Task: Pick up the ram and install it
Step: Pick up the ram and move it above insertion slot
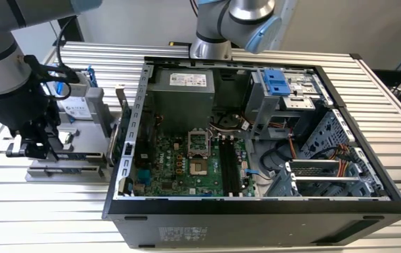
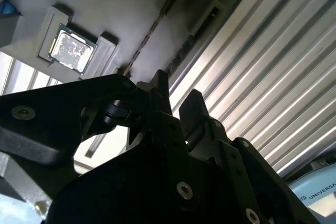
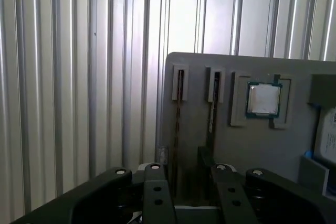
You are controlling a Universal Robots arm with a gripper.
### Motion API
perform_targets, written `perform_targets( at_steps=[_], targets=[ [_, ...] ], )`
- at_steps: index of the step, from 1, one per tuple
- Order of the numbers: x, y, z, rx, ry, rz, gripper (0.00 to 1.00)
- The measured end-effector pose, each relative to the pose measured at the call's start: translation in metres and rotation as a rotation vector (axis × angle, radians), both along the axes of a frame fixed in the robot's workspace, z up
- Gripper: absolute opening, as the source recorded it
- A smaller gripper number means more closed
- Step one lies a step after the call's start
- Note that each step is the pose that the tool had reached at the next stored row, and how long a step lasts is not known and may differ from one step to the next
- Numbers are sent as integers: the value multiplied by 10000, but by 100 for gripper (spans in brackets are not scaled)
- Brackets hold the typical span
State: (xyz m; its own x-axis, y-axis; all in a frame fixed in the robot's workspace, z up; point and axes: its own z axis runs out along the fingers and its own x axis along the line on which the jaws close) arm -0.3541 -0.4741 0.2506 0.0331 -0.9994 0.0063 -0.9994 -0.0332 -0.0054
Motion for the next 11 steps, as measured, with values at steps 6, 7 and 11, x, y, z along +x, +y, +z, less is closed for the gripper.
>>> perform_targets(
  at_steps=[6,7,11],
  targets=[
    [22,1,-110,0,0,-9,100],
    [24,2,-128,-1,1,-11,100],
    [28,1,-200,0,0,-31,100]
  ],
)
